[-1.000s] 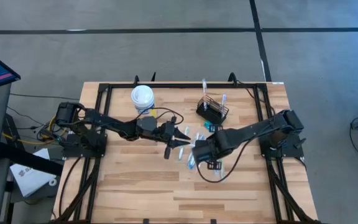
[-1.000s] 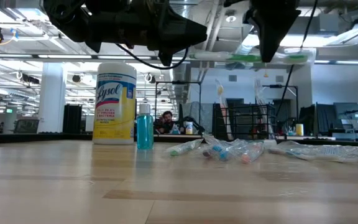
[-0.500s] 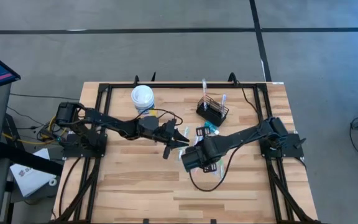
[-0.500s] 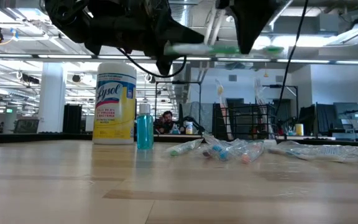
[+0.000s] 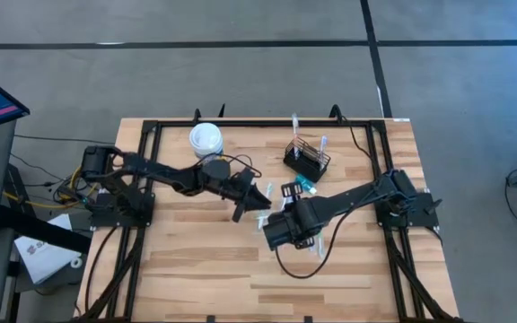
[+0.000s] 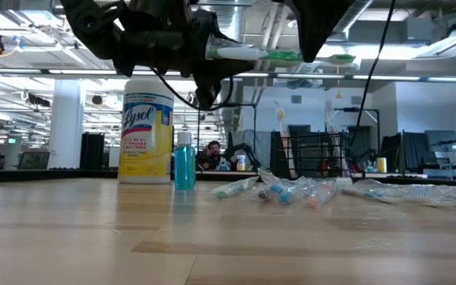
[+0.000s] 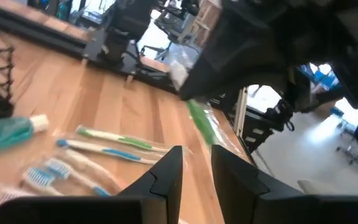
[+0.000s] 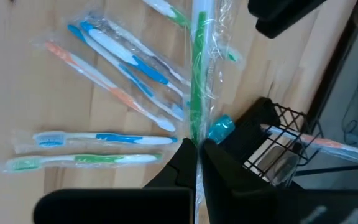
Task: Pick & Place toothbrushing station
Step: Put the right green toothbrush into the black wire organizer
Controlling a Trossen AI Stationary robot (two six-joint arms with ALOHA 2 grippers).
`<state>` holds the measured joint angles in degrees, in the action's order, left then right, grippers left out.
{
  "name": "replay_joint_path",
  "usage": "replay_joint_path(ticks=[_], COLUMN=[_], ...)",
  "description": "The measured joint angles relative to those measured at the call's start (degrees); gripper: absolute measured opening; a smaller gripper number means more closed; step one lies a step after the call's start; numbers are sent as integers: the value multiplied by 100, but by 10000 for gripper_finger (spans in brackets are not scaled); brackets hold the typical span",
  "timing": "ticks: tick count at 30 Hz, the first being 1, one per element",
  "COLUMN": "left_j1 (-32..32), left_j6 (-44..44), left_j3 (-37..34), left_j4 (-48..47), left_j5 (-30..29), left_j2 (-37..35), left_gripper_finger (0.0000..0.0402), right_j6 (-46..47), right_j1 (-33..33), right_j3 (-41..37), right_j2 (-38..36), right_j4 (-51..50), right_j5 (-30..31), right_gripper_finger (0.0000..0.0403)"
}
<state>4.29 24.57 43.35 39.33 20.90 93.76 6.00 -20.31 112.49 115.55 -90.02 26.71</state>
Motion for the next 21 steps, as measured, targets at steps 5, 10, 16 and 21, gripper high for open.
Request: replay_joint_path(ticks=[5,10,16,21], left_j1=[268,429,440,453], left_j6=[582,1209,2015,2387], left_j3=[0,0,0,0], left_j4=[-75,-80,-80,-78], left_j5=[512,1221,1962,2175], left_j2=[0,0,0,0], left_gripper_finger=[82,82,82,97], right_j6=[-66,-63,-150,-153], right_j1=[-31,-35,-31,-72], right_j3=[0,0,0,0], right_j2=[0,0,0,0], right_j4=[0,-1,2,9], right_j5=[55,232,365,393], right_gripper_finger=[0,0,0,0])
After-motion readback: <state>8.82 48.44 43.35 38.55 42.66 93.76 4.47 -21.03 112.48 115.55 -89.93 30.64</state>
